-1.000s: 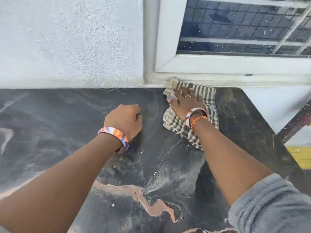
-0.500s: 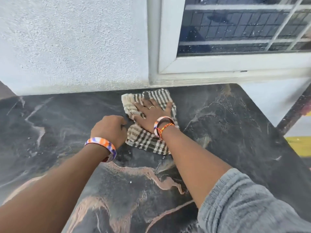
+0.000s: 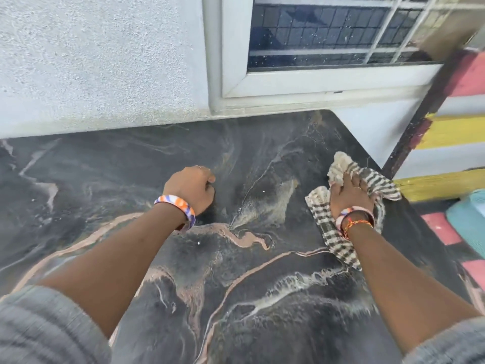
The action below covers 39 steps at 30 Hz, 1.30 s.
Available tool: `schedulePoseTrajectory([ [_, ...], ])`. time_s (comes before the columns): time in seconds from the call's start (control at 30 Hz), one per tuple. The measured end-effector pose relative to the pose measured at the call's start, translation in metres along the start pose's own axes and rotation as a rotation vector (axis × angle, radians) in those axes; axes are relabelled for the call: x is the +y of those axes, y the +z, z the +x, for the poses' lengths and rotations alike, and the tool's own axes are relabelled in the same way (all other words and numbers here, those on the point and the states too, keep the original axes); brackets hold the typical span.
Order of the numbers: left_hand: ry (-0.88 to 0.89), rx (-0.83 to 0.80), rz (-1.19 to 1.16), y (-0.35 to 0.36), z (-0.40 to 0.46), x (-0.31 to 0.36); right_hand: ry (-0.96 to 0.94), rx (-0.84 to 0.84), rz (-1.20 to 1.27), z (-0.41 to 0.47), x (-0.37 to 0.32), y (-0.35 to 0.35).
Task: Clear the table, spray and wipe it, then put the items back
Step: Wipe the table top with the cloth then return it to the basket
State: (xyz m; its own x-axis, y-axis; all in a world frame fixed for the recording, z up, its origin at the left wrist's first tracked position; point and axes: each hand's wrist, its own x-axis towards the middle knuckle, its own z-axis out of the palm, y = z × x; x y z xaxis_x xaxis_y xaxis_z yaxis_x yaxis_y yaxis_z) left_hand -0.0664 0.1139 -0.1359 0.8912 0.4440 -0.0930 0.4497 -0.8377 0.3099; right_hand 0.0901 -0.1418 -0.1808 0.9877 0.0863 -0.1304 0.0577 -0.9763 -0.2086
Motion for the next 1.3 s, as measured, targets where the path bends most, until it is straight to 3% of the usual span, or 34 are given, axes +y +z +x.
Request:
schedulePoseTrajectory([
  [0.23,-0.151,0.088,-0.027,-0.012,-0.019,-0.042,-0.755,-0.176,0.001,-0.104,-0.128,0.036],
  [0.37,-0.197,0.134,-0.016,-0.020,-0.023,-0.048,-1.095,-0.268,-0.093,-0.148,-0.150,0.048],
  [0.5,-0.159,0.131,-0.051,-0.019,-0.015,-0.032,-0.996,-0.238,-0.124,-0.122,-0.109,0.035],
  [0.63,-0.054,0.064,-0.081,-0.002,-0.006,-0.007,-0.547,-0.167,-0.161,-0.072,-0.030,0.012],
  [0.77,-0.010,0.108,-0.048,0.015,-0.004,0.011,-0.043,-0.095,-0.150,-0.056,0.050,-0.009],
  [0.87,0.030,0.138,-0.064,0.021,0.000,0.018,0.078,-0.089,-0.088,-0.064,0.056,-0.007],
  [1.03,0.102,0.194,-0.104,0.026,0.006,0.029,-0.057,-0.105,-0.086,-0.102,0.017,0.008],
  [1.3,-0.087,0.286,-0.180,0.011,0.022,0.024,-0.758,-0.253,-0.184,-0.108,-0.051,0.019],
])
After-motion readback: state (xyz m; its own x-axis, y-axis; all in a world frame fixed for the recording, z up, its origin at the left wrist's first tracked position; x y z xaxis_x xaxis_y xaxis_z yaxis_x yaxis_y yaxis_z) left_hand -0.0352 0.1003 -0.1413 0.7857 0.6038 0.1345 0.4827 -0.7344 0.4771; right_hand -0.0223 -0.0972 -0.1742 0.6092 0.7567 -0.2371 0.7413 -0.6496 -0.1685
